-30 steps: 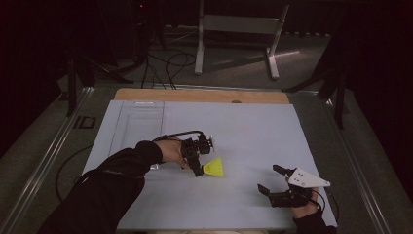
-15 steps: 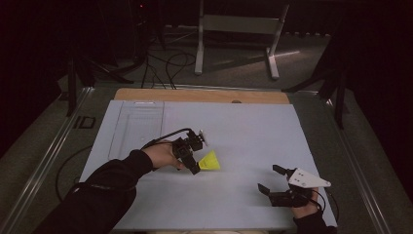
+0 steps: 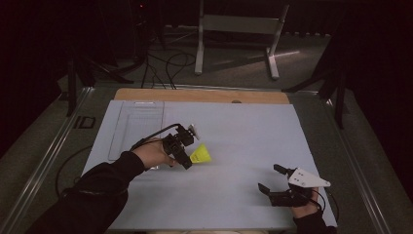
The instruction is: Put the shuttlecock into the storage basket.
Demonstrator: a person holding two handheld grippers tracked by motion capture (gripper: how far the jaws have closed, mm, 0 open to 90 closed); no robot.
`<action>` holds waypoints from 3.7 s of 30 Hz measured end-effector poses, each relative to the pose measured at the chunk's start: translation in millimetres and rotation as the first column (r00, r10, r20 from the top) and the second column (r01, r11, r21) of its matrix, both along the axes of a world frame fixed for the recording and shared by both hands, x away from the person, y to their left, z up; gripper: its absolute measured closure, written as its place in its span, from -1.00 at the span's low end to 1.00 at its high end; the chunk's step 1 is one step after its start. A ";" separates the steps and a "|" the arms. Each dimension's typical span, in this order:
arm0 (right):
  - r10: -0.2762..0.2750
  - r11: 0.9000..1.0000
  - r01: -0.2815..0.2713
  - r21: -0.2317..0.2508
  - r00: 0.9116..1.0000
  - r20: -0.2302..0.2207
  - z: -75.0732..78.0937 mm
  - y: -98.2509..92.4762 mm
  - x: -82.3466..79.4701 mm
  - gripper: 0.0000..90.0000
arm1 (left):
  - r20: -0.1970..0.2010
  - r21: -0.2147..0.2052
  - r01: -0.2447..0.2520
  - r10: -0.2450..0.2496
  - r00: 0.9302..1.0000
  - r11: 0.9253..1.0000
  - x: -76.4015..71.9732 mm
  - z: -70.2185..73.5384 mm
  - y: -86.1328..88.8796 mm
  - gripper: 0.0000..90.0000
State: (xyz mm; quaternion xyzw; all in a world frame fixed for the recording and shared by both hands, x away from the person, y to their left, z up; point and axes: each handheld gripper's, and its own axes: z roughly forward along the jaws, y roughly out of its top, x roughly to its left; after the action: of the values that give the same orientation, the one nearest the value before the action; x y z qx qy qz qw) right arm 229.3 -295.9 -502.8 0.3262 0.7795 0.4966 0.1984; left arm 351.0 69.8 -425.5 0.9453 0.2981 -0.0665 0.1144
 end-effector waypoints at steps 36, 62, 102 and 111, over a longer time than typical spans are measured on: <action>-0.007 0.999 0.007 0.036 1.000 0.007 4.1 -2.1 -1.0 -0.78 | 0.093 -0.040 -0.180 0.183 0.979 0.983 23.1 65.7 74.9 0.47; 0.001 0.999 -0.001 0.033 1.000 -0.003 1.8 -1.7 0.4 -0.78 | 0.141 -0.077 -0.324 0.332 0.933 0.943 27.1 89.4 143.5 0.47; 0.017 1.000 -0.017 0.014 1.000 -0.019 -0.1 1.4 1.3 -0.78 | 0.153 -0.117 -0.500 0.513 0.845 0.858 -8.2 33.9 216.7 0.47; 0.018 1.000 -0.018 0.013 1.000 -0.021 -0.6 1.7 1.7 -0.78 | 0.131 -0.106 -0.495 0.505 0.853 0.862 -6.1 13.9 215.1 0.47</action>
State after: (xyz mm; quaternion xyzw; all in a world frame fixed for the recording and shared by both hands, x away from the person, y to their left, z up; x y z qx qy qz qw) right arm 231.0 -294.3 -503.4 0.3256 0.7812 0.5000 0.1835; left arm 344.9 284.9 -411.6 0.8330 0.5214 0.0288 0.1829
